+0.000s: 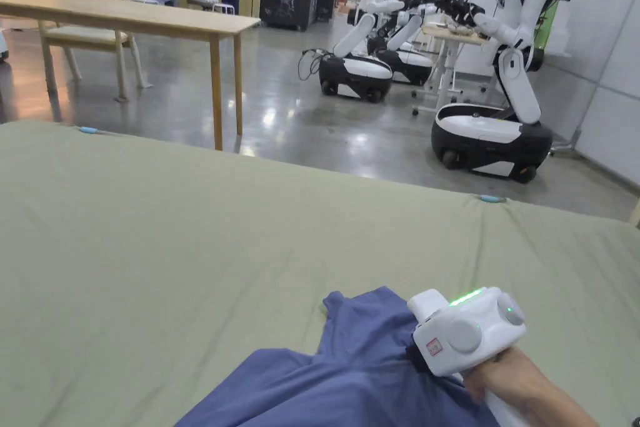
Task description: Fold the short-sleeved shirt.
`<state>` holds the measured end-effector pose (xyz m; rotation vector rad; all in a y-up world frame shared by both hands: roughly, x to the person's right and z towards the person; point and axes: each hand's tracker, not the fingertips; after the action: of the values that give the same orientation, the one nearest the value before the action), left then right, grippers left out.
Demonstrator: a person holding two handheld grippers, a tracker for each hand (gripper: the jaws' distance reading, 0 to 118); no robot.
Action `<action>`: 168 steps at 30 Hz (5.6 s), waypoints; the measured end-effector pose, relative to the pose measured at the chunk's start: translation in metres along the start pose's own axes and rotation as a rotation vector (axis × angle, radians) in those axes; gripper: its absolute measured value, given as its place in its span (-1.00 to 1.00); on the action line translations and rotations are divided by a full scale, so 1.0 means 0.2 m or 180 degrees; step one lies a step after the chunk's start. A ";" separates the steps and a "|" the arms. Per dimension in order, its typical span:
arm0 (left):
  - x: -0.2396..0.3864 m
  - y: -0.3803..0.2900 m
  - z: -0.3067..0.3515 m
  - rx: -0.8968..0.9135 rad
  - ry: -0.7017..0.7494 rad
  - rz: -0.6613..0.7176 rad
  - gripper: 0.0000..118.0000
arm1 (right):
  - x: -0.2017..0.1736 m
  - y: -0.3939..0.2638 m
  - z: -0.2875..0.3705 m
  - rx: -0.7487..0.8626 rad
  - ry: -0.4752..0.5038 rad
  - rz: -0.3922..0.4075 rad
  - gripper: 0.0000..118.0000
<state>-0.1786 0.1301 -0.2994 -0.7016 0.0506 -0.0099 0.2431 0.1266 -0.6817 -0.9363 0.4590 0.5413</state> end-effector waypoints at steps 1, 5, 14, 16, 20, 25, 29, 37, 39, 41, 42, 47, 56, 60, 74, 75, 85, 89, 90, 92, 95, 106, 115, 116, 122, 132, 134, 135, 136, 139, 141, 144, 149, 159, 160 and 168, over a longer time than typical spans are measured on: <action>0.00 0.01 0.00 0.0020 -0.0011 -0.0003 -0.91 | 0.00 -0.02 0.08 0.0156 0.0064 -0.0222 -0.98; 0.00 0.20 0.01 0.0312 -0.0025 0.0137 -0.91 | 0.05 -0.02 0.46 0.0821 0.0087 -0.0492 -0.98; 0.10 1.09 0.11 0.1166 -0.0120 0.0274 -0.92 | 0.36 0.19 1.64 0.2051 -0.0660 -0.0636 -0.98; 0.15 1.34 0.18 0.1332 -0.0158 0.0242 -0.92 | 0.42 0.23 1.84 0.2178 -0.0906 -0.0662 -0.98; 0.21 1.90 0.33 0.1656 -0.0186 0.0269 -0.93 | 0.52 0.29 2.17 0.2334 -0.1164 -0.0762 -0.98; 0.26 2.43 0.52 0.1947 -0.0075 0.0311 -0.93 | 0.64 0.37 2.42 0.2596 -0.1408 -0.0889 -0.98; 0.28 2.71 0.62 0.2082 0.0272 0.0185 -0.93 | 0.76 0.52 2.55 0.2680 -0.1610 -0.1061 -0.98; 0.21 2.90 0.63 0.2108 0.0500 0.0422 -0.93 | 0.86 0.77 2.56 0.2862 -0.1370 -0.1463 -0.98; 0.20 2.90 0.61 0.2124 0.0570 0.0443 -0.93 | 0.87 0.79 2.53 0.2867 -0.1376 -0.1464 -0.98; 0.17 2.90 0.57 0.2110 0.0562 0.0473 -0.93 | 0.87 0.80 2.49 0.2834 -0.1384 -0.1464 -0.98; 0.16 2.89 0.55 0.2085 0.0569 0.0493 -0.93 | 0.88 0.80 2.47 0.2818 -0.1389 -0.1467 -0.98; 0.10 2.77 0.38 0.1986 0.0402 0.0548 -0.93 | 0.90 0.73 2.31 0.2729 -0.1326 -0.1495 -0.98; 0.09 2.28 -0.27 0.1255 0.0099 0.0645 -0.94 | 0.86 0.45 1.62 0.2314 -0.1012 -0.1688 -0.98; 0.10 2.07 -0.44 0.1093 0.0049 0.0618 -0.94 | 0.85 0.34 1.40 0.2092 -0.0938 -0.1650 -0.98; -0.14 1.36 -0.03 0.1282 -0.0728 0.0687 -0.94 | 0.42 -0.44 1.66 0.2396 -0.0609 -0.1214 -0.98; -0.15 1.26 0.01 0.1300 -0.0748 0.0693 -0.94 | 0.38 -0.53 1.69 0.2396 -0.0589 -0.1231 -0.98; -0.17 0.13 0.33 0.0657 -0.0785 0.0611 -0.94 | -0.15 -1.46 1.64 0.1676 -0.0058 -0.0945 -0.98; -0.17 -0.14 0.28 0.0329 -0.0853 0.0682 -0.94 | -0.27 -1.69 1.43 0.1095 0.0201 -0.0973 -0.98; -0.16 -0.20 0.26 0.0275 -0.0797 0.0657 -0.94 | -0.29 -1.74 1.37 0.0926 0.0223 -0.0965 -0.98; -0.16 -0.28 0.21 0.0185 -0.0782 0.0634 -0.94 | -0.33 -1.79 1.26 0.0634 0.0255 -0.0881 -0.98; -0.17 -0.34 0.15 0.0062 -0.0743 0.0705 -0.94 | -0.35 -1.83 1.12 0.0178 0.0274 -0.0821 -0.97; -0.20 -0.30 0.26 0.0074 -0.0716 0.0956 0.63 | -0.26 -1.89 1.29 0.0515 0.0143 -0.1137 0.94; -0.20 -0.35 0.79 0.0832 -0.0489 0.1271 -0.77 | -0.54 -1.93 2.02 0.2278 0.0366 -0.1964 -0.99; -0.20 -0.34 0.76 0.0725 -0.0379 0.1296 -1.00 | -0.56 -1.93 2.04 0.2230 0.0203 -0.1994 -0.99; -0.15 -0.29 0.61 0.0516 -0.0430 0.0970 -1.00 | -0.62 -1.83 1.99 0.1970 0.0345 -0.1740 -0.99; -0.13 -0.29 0.17 0.0036 -0.0240 0.0422 0.40 | -0.69 -1.74 1.91 0.1732 0.0325 -0.1721 -0.99; -0.13 -0.31 0.14 -0.0008 -0.0215 0.0357 0.04 | -0.68 -1.75 1.91 0.1719 0.0310 -0.1723 -0.99; -0.13 -0.32 0.13 0.0002 -0.0205 0.0341 0.04 | -0.68 -1.75 1.91 0.1706 0.0286 -0.1722 -0.99; -0.09 -0.31 0.14 0.0000 -0.0206 0.0328 -0.09 | -0.68 -1.74 1.91 0.1693 0.0267 -0.1730 -0.99; -0.09 -0.34 0.11 -0.0065 -0.0286 0.0327 -0.91 | -0.68 -1.74 1.90 0.1653 0.0244 -0.1742 -0.99; -0.08 -0.35 0.11 -0.0054 -0.0251 0.0302 -0.97 | -0.68 -1.74 1.90 0.1623 0.0227 -0.1725 -0.99; -0.09 -0.33 0.13 -0.0024 -0.0278 0.0382 -0.97 | -0.67 -1.71 1.88 0.1585 0.0193 -0.1650 -0.99; -0.09 -0.32 0.16 0.0019 -0.0312 0.0410 -0.97 | -0.61 -1.67 1.67 0.0847 -0.0379 -0.1509 -0.99; -0.01 -0.29 0.20 0.0020 -0.0380 0.0438 -0.97 | -0.40 -1.87 1.12 0.0306 -0.0169 -0.1701 0.02; -0.02 -0.28 0.21 0.0017 -0.0372 0.0433 -0.97 | -0.38 -1.88 1.10 0.0278 -0.0174 -0.1717 0.02; 0.01 -0.26 0.24 0.0020 -0.0356 0.0411 -0.97 | -0.35 -1.86 1.14 0.0337 0.0189 -0.1741 -0.91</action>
<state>-0.1738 0.1208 -0.2293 -0.6904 -0.0115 0.1526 0.4492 0.1246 -0.2912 -0.9295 0.2632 -0.0073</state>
